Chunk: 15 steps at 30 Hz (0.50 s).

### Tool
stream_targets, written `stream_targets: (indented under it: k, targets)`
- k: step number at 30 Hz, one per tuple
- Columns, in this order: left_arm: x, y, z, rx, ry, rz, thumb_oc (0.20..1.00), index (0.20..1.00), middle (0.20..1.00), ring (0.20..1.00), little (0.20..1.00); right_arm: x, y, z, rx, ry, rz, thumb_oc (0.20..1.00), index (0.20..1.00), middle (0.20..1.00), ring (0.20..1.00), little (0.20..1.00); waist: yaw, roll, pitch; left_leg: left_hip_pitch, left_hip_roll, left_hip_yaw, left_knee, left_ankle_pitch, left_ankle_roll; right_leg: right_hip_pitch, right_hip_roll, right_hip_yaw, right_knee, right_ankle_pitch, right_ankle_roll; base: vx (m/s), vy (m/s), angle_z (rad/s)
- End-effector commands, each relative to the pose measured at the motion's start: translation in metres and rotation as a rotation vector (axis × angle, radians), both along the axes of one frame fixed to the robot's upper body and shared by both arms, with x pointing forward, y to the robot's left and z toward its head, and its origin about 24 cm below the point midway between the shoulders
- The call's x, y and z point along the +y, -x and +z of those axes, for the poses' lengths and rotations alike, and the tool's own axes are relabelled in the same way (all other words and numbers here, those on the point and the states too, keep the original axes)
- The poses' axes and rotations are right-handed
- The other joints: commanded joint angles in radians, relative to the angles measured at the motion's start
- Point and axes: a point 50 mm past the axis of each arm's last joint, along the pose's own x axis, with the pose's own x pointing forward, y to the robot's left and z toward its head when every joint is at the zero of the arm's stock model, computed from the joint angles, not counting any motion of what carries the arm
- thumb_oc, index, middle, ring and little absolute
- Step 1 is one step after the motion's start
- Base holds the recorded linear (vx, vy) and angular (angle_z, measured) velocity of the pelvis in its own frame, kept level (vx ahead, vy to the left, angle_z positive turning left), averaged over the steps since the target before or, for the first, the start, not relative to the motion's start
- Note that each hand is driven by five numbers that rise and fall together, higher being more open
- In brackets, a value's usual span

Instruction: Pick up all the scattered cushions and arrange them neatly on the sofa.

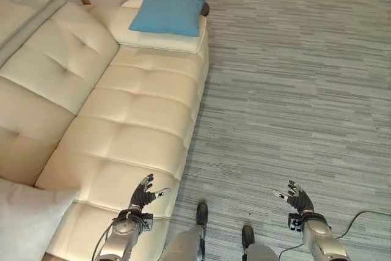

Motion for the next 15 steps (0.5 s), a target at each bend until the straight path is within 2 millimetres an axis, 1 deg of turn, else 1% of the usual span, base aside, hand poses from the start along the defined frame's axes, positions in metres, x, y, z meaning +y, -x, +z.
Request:
stream_targets:
  k: [1, 2, 3, 5, 6, 7, 9, 11, 12, 13, 14, 15]
  targets:
    - [0.011, -0.003, 0.011, -0.062, -0.012, 0.031, 1.0, 1.0, 1.0, 1.0, 1.0, -0.007, -0.014, 0.015, -0.077, 0.043, 0.024, 1.0, 1.0, 1.0, 1.0, 1.0, -0.016, -0.012, -0.02, -0.028, 0.052, -0.016, 0.1, -0.155, -0.047, -0.039, 0.042, -0.035, 0.185, -0.001, 0.013, 0.22, 0.181, -0.45]
    - [0.012, -0.004, 0.012, -0.064, -0.019, 0.028, 1.0, 1.0, 1.0, 1.0, 1.0, -0.006, -0.012, 0.015, -0.075, 0.04, 0.026, 1.0, 1.0, 1.0, 1.0, 1.0, -0.022, -0.011, -0.017, -0.007, 0.055, -0.006, 0.094, -0.165, -0.042, -0.071, 0.035, -0.045, 0.227, 0.024, 0.016, 0.25, 0.131, -0.4]
    - [0.011, -0.008, 0.016, -0.083, -0.017, 0.022, 1.0, 1.0, 1.0, 1.0, 1.0, -0.006, -0.012, 0.015, -0.079, 0.036, 0.02, 1.0, 1.0, 1.0, 1.0, 1.0, -0.031, -0.009, -0.007, 0.033, 0.061, 0.012, 0.079, -0.183, -0.039, -0.131, 0.021, -0.09, 0.231, 0.044, 0.008, 0.2, 0.093, -0.44]
    - [0.011, -0.008, 0.016, -0.083, -0.016, 0.022, 1.0, 1.0, 1.0, 1.0, 1.0, -0.006, -0.012, 0.015, -0.079, 0.036, 0.02, 1.0, 1.0, 1.0, 1.0, 1.0, -0.032, -0.008, -0.005, 0.036, 0.061, 0.012, 0.078, -0.184, -0.039, -0.128, 0.021, -0.09, 0.233, 0.042, 0.008, 0.14, 0.03, -0.29]
    - [0.009, -0.013, 0.02, -0.107, -0.015, 0.012, 1.0, 1.0, 1.0, 1.0, 1.0, -0.007, -0.014, 0.017, -0.088, 0.035, 0.014, 1.0, 1.0, 1.0, 1.0, 1.0, -0.042, -0.008, 0.001, 0.063, 0.058, 0.023, 0.071, -0.205, -0.041, -0.152, 0.018, -0.139, 0.151, 0.042, -0.002, 0.22, 0.008, -0.1]
    - [0.007, -0.015, 0.022, -0.118, -0.009, 0.01, 1.0, 1.0, 1.0, 1.0, 1.0, -0.008, -0.015, 0.017, -0.092, 0.038, 0.008, 1.0, 1.0, 1.0, 1.0, 1.0, -0.046, -0.011, 0.006, 0.075, 0.054, 0.031, 0.069, -0.215, -0.041, -0.174, 0.02, -0.161, 0.112, 0.052, -0.006, 0.3, -0.011, -0.05]
    - [0.005, -0.02, 0.025, -0.135, -0.008, 0.008, 1.0, 1.0, 1.0, 1.0, 1.0, -0.009, -0.016, 0.017, -0.093, 0.037, -0.006, 1.0, 1.0, 1.0, 1.0, 1.0, -0.057, -0.019, 0.016, 0.111, 0.045, 0.035, 0.062, -0.239, -0.044, -0.216, 0.022, -0.21, 0.017, 0.089, -0.002, 0.25, -0.063, -0.22]
    - [0.002, -0.025, 0.028, -0.154, -0.006, -0.002, 1.0, 1.0, 1.0, 1.0, 1.0, -0.009, -0.014, 0.016, -0.089, 0.035, -0.014, 1.0, 1.0, 1.0, 1.0, 1.0, -0.07, -0.024, 0.02, 0.137, 0.039, 0.035, 0.061, -0.26, -0.053, -0.229, 0.025, -0.252, -0.07, 0.115, 0.007, 0.29, -0.094, -0.15]
    - [0.0, -0.028, 0.03, -0.164, -0.012, -0.012, 1.0, 1.0, 1.0, 1.0, 1.0, -0.01, -0.012, 0.016, -0.086, 0.041, -0.019, 1.0, 1.0, 1.0, 1.0, 1.0, -0.077, -0.02, 0.021, 0.152, 0.041, 0.031, 0.059, -0.27, -0.055, -0.234, 0.029, -0.256, -0.082, 0.122, 0.008, 0.31, -0.108, 0.05]
    - [-0.003, -0.029, 0.031, -0.172, -0.011, -0.031, 1.0, 1.0, 1.0, 1.0, 1.0, -0.012, -0.011, 0.016, -0.085, 0.042, -0.024, 1.0, 1.0, 1.0, 1.0, 1.0, -0.082, -0.024, 0.012, 0.162, 0.033, 0.026, 0.058, -0.286, -0.057, -0.217, 0.031, -0.246, -0.117, 0.12, 0.009, 0.33, -0.125, 0.18]
    - [-0.007, -0.029, 0.03, -0.17, -0.01, -0.046, 1.0, 1.0, 1.0, 1.0, 1.0, -0.011, -0.005, 0.012, -0.074, 0.038, -0.026, 1.0, 1.0, 1.0, 1.0, 1.0, -0.087, -0.023, 0.009, 0.181, 0.034, 0.027, 0.065, -0.308, -0.06, -0.201, 0.039, -0.232, -0.116, 0.128, -0.008, 0.35, -0.137, 0.33]
    - [-0.009, -0.029, 0.03, -0.171, -0.008, -0.051, 1.0, 1.0, 1.0, 1.0, 1.0, -0.012, -0.003, 0.011, -0.071, 0.033, -0.033, 1.0, 1.0, 1.0, 1.0, 1.0, -0.092, -0.024, -0.003, 0.192, 0.036, 0.023, 0.075, -0.322, -0.066, -0.191, 0.041, -0.224, -0.121, 0.128, -0.012, 0.38, -0.145, 0.38]
